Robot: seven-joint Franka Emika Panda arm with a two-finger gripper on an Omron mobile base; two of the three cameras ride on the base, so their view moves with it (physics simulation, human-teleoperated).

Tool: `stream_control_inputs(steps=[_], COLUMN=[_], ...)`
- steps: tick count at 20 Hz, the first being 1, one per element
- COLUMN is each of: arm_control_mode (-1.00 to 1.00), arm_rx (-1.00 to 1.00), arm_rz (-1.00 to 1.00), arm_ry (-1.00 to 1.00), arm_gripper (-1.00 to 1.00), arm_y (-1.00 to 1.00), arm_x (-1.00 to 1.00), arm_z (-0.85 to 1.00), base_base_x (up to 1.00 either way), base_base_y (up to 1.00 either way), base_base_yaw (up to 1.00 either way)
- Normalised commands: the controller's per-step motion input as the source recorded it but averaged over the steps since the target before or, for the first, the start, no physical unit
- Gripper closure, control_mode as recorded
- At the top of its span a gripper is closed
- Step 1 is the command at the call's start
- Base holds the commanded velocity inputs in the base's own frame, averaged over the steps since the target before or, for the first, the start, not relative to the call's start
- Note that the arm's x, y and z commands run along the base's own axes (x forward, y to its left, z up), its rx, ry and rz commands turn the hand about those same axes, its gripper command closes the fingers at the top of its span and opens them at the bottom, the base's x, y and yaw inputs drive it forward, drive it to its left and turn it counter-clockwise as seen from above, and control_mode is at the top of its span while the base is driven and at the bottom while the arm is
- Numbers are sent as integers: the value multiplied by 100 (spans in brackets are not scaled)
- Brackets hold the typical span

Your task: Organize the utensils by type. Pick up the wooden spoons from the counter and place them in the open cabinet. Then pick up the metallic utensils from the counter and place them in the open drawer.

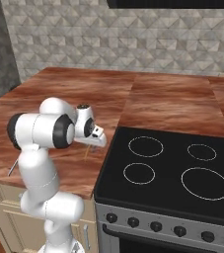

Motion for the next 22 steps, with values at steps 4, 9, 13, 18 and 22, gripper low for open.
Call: stream_control_inputs(steps=[4, 9, 13, 18, 22], arm_control_mode=[-100, -100, -100, -100, -100], arm_rx=[0, 0, -1, 0, 0], arm_rz=[8, 16, 20, 12, 1], arm_ry=[0, -2, 0, 5, 3], arm_gripper=[100, 100, 100, 100, 100], arm_y=[0, 0, 0, -2, -17], arm_x=[-17, -23, -25, -30, -37], arm_z=[73, 62, 36, 24, 16], base_base_x=[0, 0, 0, 0, 0], base_base_y=[0, 0, 0, 0, 0], base_base_yaw=[0, 0, 0, 0, 0])
